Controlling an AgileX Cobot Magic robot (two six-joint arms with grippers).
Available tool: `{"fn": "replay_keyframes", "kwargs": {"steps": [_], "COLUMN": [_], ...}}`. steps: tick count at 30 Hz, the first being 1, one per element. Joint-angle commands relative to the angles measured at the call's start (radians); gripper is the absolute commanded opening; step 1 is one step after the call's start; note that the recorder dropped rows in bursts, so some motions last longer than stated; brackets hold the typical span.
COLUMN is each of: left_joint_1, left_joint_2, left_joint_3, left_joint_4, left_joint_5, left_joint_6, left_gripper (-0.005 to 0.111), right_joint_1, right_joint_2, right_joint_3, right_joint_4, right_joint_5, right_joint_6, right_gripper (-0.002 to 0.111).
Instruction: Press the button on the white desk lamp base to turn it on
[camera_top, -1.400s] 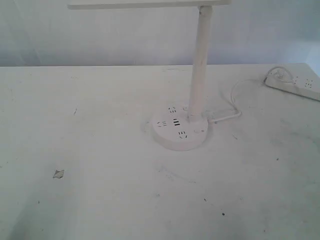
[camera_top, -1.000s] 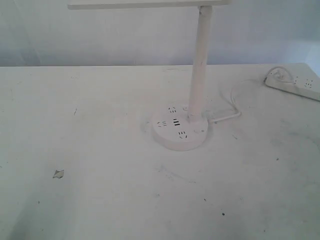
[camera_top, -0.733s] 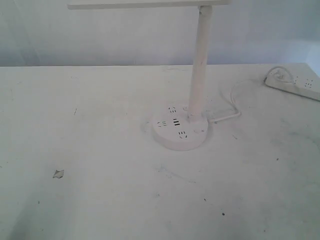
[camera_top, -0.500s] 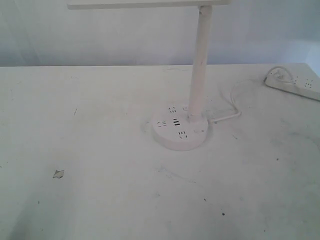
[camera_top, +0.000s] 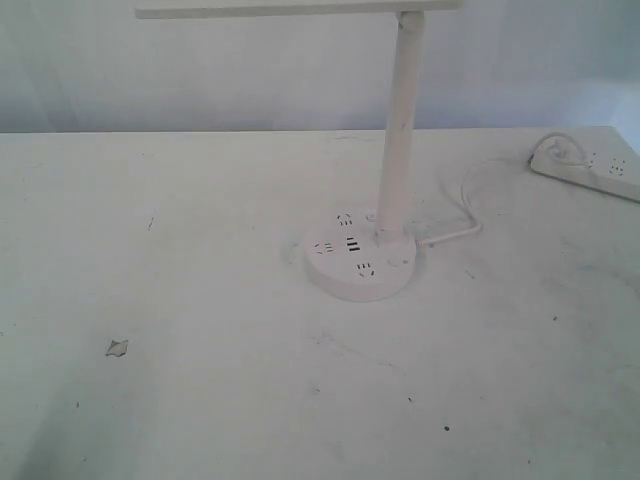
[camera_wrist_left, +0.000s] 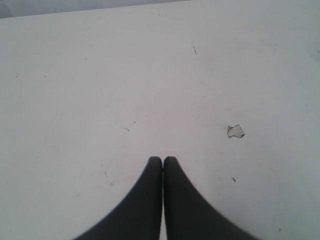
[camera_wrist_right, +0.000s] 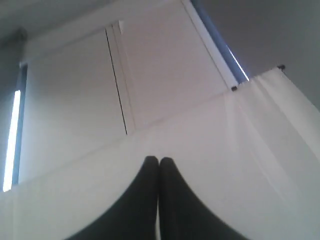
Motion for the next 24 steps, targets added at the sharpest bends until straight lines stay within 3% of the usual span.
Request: {"fn": "replay_keyframes", "kwargs": {"steps": [1, 4, 7, 13, 16, 21, 24], "left_joint_1": [-0.005, -0.005, -0.005, -0.005, -0.005, -0.005, -0.005], "left_joint_2": [-0.004, -0.004, -0.004, -0.004, -0.004, -0.004, -0.004], "left_joint_3": [0.003, 0.003, 0.003, 0.003, 0.003, 0.003, 0.003], "left_joint_4": [0.000, 0.000, 0.000, 0.000, 0.000, -0.001, -0.001], "left_joint_5": [-0.002, -0.002, -0.002, -0.002, -0.002, -0.002, -0.002], "left_joint_6": [0.000, 0.000, 0.000, 0.000, 0.000, -0.001, -0.001], "left_gripper": [0.000, 0.000, 0.000, 0.000, 0.000, 0.000, 0.000], "right_joint_1": [0.001, 0.001, 0.001, 0.001, 0.001, 0.001, 0.014], "right_joint_2": [-0.003, 0.053, 0.170, 0.471, 0.644, 0.885, 1.018], "right_joint_3": [-0.077, -0.159, -0.249, -0.427, -0.460, -0.460, -0.460], "right_joint_4": [0.159, 0.155, 0.000, -0.804, -1.086, -1.213, -1.299], "right_joint_5": [-0.036, -0.029, -0.016, -0.080, -0.193, -0.223, -0.292], "right_joint_6": [-0.018, -0.029, 0.062, 0.477, 0.587, 0.820, 0.856], "right_gripper": [0.000, 0.000, 0.000, 0.000, 0.000, 0.000, 0.000]}}
